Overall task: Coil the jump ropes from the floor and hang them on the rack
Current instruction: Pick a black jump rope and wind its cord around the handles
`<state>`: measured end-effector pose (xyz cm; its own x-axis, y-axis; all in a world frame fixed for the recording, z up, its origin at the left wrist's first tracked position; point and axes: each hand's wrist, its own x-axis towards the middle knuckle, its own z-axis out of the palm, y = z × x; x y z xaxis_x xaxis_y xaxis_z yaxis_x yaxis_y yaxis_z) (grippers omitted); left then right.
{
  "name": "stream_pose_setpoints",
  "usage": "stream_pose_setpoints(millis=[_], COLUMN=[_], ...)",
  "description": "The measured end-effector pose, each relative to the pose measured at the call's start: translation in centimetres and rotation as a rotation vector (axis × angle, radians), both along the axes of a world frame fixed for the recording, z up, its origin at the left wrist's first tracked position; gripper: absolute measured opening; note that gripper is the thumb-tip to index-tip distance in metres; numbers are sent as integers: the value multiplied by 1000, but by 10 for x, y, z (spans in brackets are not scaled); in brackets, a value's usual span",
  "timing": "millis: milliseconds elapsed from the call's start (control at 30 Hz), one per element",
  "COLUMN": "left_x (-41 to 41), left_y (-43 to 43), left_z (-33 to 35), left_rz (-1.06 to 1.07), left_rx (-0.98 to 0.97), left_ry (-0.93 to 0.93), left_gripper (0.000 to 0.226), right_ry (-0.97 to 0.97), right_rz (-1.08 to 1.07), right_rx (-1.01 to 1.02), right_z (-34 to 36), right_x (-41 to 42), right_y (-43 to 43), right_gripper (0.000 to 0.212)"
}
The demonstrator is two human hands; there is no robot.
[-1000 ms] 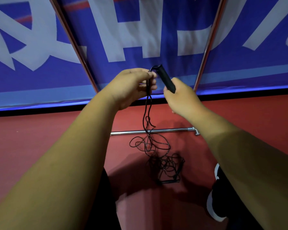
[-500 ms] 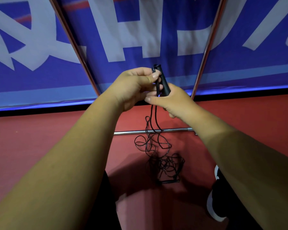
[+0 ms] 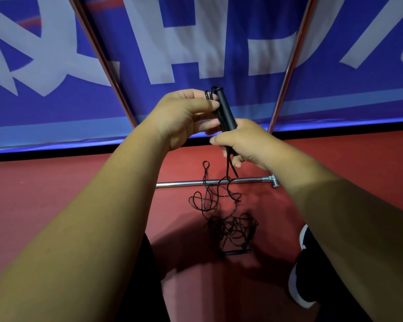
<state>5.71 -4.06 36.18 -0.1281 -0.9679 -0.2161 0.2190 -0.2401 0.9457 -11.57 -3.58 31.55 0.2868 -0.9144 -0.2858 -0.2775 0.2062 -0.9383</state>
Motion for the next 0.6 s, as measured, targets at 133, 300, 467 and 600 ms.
stream_pose_setpoints(millis=[133, 300, 467, 600], left_x=[2, 1, -4, -3], left_y=[-2, -7, 10, 19], left_z=[-5, -20, -36, -23], left_rz=[50, 74, -760, -865], left_rx=[-4, 89, 100, -12], left_ry=[-10, -275, -482, -525], left_gripper=[11, 6, 55, 28], right_ry=[-76, -422, -661, -674], right_rz=[-34, -153, -212, -228], right_rx=[51, 165, 151, 122], right_z=[-1, 10, 30, 38], right_x=[1, -4, -16, -26], right_y=[-1, -7, -13, -14], right_gripper=[17, 31, 37, 37])
